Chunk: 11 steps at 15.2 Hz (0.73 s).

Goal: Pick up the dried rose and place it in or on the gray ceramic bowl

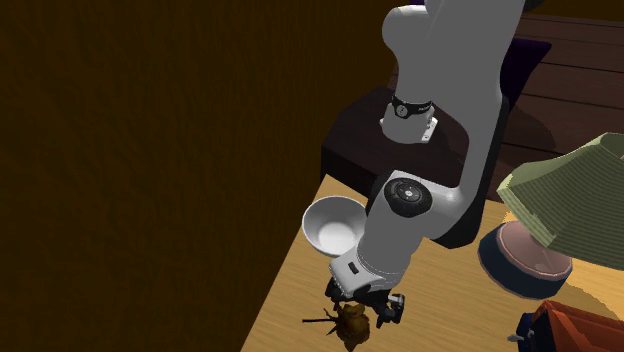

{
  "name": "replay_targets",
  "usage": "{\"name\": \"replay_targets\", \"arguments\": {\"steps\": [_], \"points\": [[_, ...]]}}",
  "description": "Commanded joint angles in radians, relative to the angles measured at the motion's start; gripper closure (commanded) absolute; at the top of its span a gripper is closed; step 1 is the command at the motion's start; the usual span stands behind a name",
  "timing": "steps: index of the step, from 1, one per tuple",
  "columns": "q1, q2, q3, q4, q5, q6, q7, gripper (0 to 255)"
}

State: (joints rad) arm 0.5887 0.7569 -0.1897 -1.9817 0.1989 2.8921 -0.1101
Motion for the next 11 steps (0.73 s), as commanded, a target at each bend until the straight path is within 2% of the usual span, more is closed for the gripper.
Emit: {"name": "replay_targets", "arguments": {"steps": [1,5,6,11], "points": [[-0.001,0.002,0.001,0.002,0.000,0.001,-0.001,0],[-0.001,0.002,0.001,0.002,0.000,0.001,-0.001,0],[-0.001,0.002,0.001,0.002,0.000,0.001,-0.001,255],[-0.001,0.002,0.000,0.002,0.000,0.000,0.000,255]]}}
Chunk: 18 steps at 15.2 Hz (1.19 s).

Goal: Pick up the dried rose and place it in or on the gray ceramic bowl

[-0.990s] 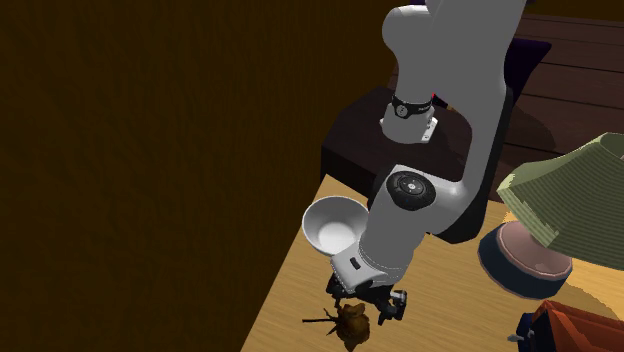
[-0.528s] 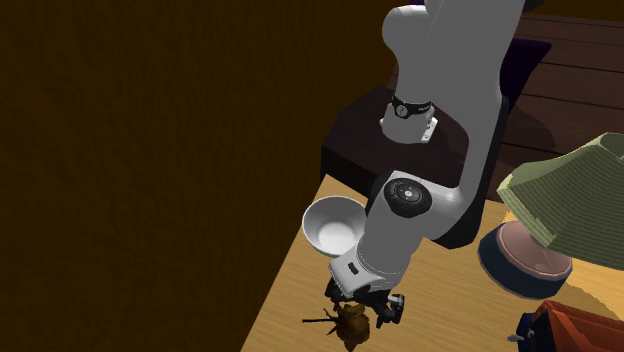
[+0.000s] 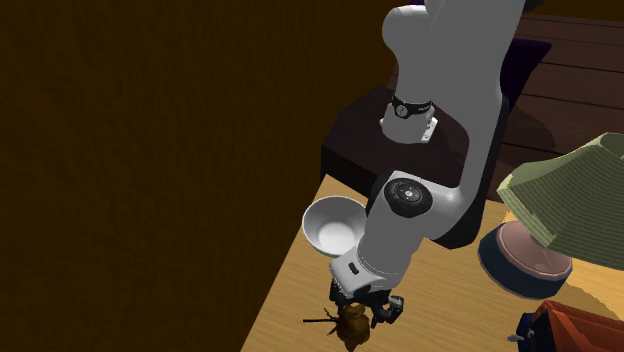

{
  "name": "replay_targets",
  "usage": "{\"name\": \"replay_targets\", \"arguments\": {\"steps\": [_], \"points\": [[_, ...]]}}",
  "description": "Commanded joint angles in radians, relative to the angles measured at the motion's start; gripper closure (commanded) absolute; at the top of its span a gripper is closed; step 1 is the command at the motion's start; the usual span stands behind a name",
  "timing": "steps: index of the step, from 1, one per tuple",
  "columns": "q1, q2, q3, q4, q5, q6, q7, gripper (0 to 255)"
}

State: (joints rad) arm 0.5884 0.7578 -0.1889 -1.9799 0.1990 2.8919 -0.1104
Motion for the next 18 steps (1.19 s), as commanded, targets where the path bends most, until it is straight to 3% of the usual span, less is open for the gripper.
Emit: {"name": "replay_targets", "arguments": {"steps": [1,18], "points": [[0.000,0.001,0.000,0.001,0.000,0.000,0.000,255],[0.046,-0.171,-0.057,-0.062,-0.035,-0.113,0.019,255]]}}
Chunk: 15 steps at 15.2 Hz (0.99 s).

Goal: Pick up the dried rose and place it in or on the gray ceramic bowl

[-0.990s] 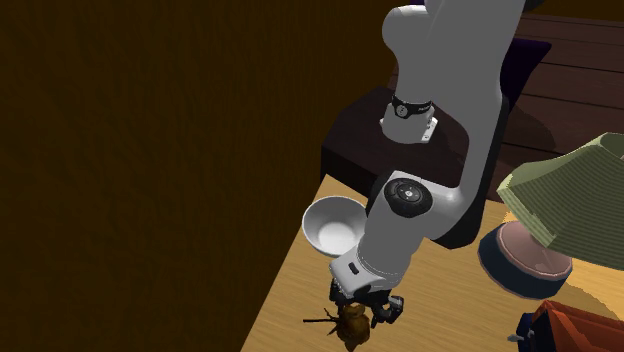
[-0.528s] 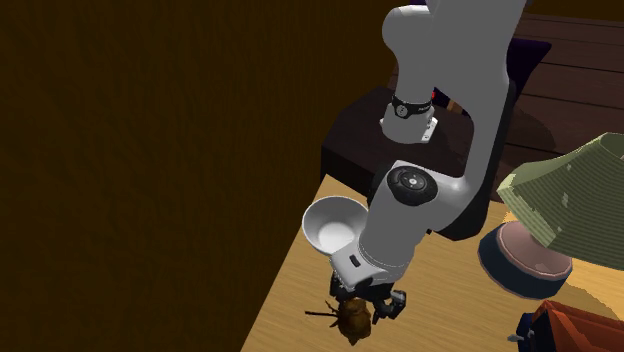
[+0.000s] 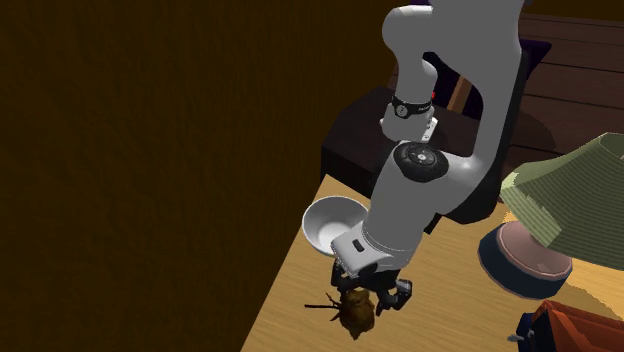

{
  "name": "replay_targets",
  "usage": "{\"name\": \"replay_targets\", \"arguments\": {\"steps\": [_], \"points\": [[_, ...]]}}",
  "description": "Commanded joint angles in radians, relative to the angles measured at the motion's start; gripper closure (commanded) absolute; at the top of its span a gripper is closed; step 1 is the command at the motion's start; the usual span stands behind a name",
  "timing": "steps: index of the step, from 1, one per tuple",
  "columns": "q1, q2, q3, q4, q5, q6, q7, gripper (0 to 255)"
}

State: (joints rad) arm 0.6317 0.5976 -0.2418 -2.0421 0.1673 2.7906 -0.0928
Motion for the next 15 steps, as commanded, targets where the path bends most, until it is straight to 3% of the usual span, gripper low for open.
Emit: {"name": "replay_targets", "arguments": {"steps": [1,15], "points": [[0.006,-0.023,-0.009,-0.003,-0.007,-0.020,0.003,255],[0.049,-0.174,-0.063,-0.019,-0.062,-0.154,0.035,255]]}}
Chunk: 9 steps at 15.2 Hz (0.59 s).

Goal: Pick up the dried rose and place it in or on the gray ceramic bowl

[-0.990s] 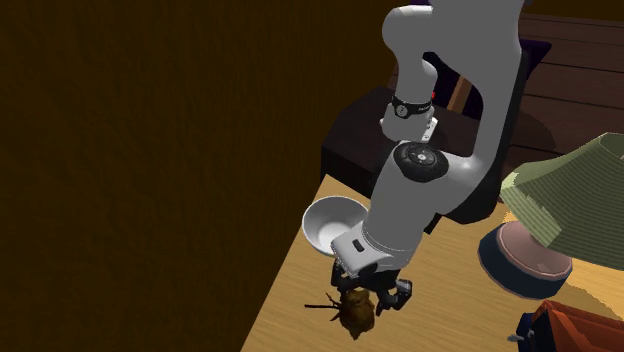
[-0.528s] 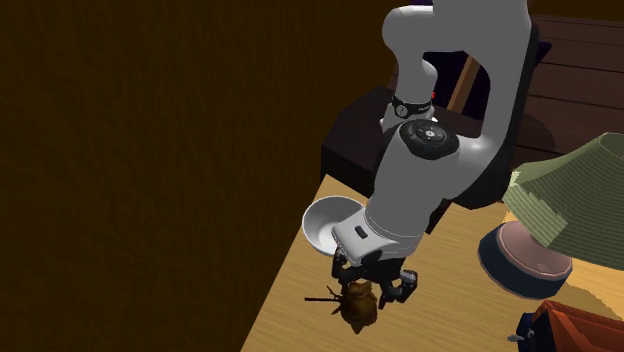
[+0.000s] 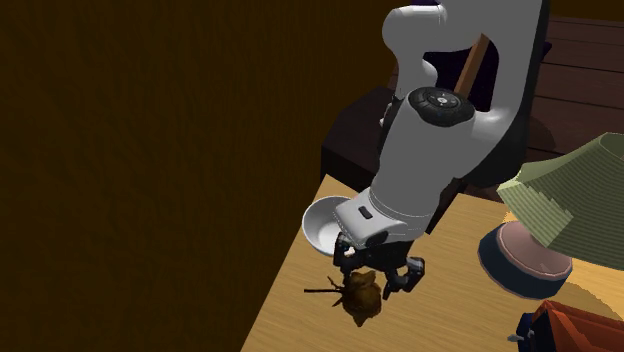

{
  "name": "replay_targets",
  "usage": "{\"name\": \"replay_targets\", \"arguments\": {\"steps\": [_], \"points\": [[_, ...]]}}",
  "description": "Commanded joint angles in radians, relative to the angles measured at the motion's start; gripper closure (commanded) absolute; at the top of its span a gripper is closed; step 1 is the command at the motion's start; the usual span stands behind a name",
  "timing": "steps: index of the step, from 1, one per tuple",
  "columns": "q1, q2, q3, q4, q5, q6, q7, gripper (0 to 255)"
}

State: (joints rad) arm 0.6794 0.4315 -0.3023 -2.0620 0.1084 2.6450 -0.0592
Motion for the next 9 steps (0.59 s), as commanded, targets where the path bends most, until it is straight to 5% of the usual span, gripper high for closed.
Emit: {"name": "replay_targets", "arguments": {"steps": [1,9], "points": [[0.006,-0.043,-0.011,-0.047,-0.012,0.006,-0.001,255],[0.034,-0.325,-0.099,-0.397,-0.146,0.089,0.027,255]]}}
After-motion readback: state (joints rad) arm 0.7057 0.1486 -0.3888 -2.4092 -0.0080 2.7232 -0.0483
